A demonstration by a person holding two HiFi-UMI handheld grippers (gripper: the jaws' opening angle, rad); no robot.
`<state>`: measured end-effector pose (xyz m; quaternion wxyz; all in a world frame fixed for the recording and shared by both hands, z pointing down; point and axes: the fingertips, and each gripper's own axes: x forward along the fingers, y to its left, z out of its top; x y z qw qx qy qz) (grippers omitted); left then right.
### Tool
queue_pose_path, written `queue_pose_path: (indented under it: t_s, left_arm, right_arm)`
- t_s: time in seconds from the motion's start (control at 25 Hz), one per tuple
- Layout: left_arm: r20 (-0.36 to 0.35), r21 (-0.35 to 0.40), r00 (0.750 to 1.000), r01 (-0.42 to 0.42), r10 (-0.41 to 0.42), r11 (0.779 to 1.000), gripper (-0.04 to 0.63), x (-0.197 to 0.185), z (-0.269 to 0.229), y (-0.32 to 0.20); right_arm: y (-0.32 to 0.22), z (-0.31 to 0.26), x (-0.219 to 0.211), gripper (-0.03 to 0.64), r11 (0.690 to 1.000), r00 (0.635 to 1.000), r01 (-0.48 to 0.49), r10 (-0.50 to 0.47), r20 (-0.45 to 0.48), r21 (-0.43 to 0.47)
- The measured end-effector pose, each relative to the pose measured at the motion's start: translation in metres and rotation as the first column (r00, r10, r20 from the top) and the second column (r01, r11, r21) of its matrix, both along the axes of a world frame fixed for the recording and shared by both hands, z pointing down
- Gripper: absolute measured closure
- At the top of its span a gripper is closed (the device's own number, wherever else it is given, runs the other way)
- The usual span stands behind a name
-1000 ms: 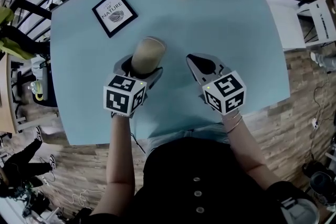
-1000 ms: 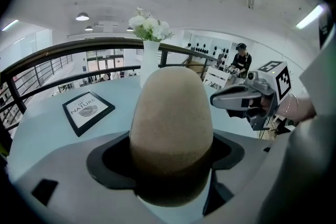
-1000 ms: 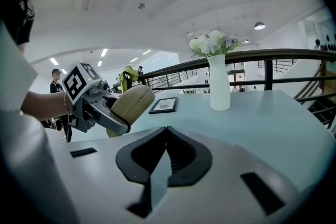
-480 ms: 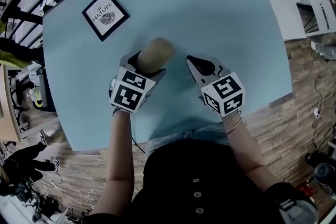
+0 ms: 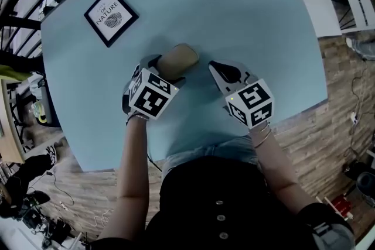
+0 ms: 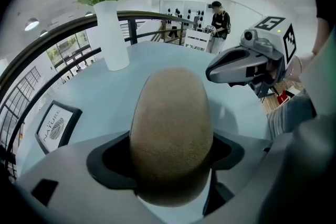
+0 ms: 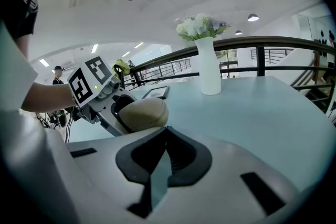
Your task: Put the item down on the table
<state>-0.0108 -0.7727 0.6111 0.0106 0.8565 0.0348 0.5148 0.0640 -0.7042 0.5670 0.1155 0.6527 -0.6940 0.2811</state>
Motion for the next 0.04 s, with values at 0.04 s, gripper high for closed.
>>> queue_pose_path:
  t_s: [0.04]
  left_arm:
    - [0.011,0.002,1.0,-0.011,0.011,1.0,0.181,0.0016,0.0025,0.0015]
  right_arm:
    - [0.0013,0.0013,0.0026,0.614,1.0,1.0,0.002,-0.002,-0.001,-0.003]
